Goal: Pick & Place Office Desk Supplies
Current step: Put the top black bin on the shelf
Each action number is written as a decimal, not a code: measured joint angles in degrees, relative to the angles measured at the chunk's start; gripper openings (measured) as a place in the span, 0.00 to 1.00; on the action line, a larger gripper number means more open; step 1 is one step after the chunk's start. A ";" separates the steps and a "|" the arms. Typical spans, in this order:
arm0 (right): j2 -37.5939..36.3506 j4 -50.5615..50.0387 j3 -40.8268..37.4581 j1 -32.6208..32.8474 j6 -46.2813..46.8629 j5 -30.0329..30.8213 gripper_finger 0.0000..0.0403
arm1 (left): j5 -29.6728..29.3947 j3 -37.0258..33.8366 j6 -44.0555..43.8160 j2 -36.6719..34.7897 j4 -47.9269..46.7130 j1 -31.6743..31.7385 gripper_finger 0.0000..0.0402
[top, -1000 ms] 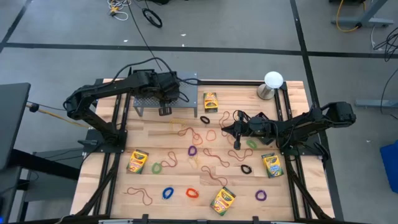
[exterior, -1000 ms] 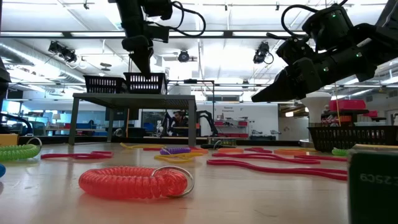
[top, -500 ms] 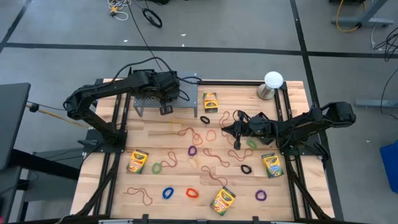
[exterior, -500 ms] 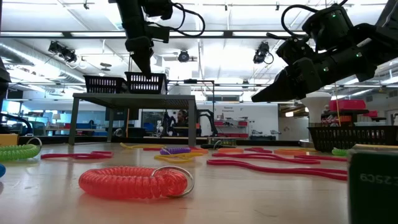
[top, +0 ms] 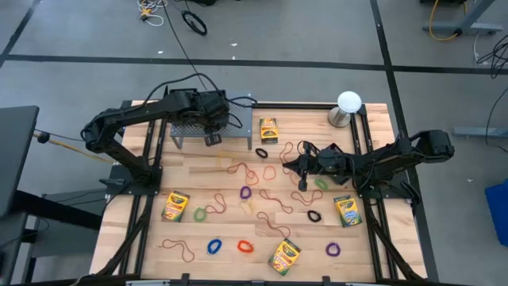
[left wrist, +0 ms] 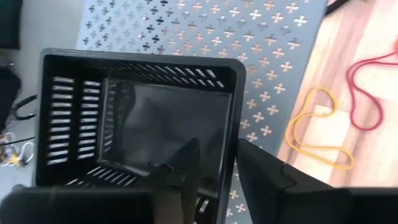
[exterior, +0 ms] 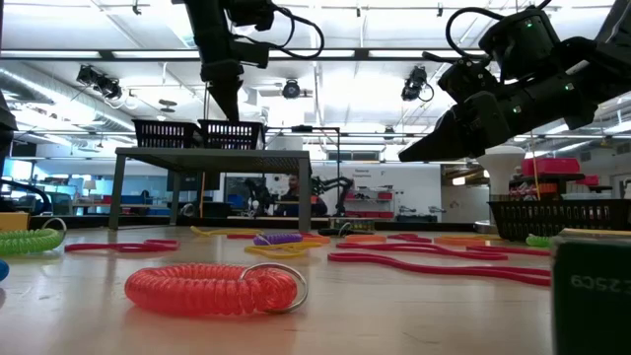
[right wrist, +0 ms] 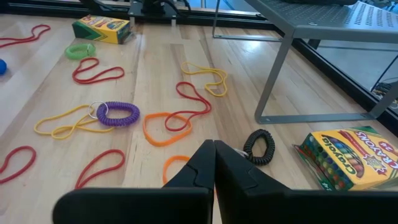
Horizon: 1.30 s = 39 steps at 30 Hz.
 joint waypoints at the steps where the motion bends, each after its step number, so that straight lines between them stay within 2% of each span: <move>1: 0.00 0.00 0.00 0.00 0.00 -0.03 0.02 | -0.16 0.00 0.01 0.00 -0.23 0.01 0.30; 9: 0.00 -0.02 0.00 0.00 0.00 -0.16 0.02 | -2.70 0.24 -0.03 -0.11 -1.90 -0.62 0.41; 16: 0.01 -0.02 0.00 0.00 -0.01 -0.16 0.02 | -3.02 5.39 -2.39 -0.29 -5.17 -1.14 0.52; 21: 0.00 -0.04 0.00 0.00 0.00 -1.08 0.02 | -4.27 6.69 -6.34 -2.64 -6.89 0.36 0.55; 28: 0.02 -0.04 0.00 0.00 0.02 -1.45 0.02 | -4.12 6.69 -17.28 -5.96 -11.85 7.27 0.54; 33: 0.02 -0.04 0.00 0.00 0.28 -1.50 0.02 | -3.35 6.05 -18.06 -6.10 -14.70 11.54 0.48; 35: 0.02 -0.04 0.00 0.00 0.28 -1.53 0.02 | -0.52 5.50 -15.49 -6.10 -11.91 12.10 0.44; 39: 0.02 -0.04 0.00 0.00 0.33 -1.56 0.02 | 9.32 4.90 -10.66 -4.97 -8.32 11.74 0.33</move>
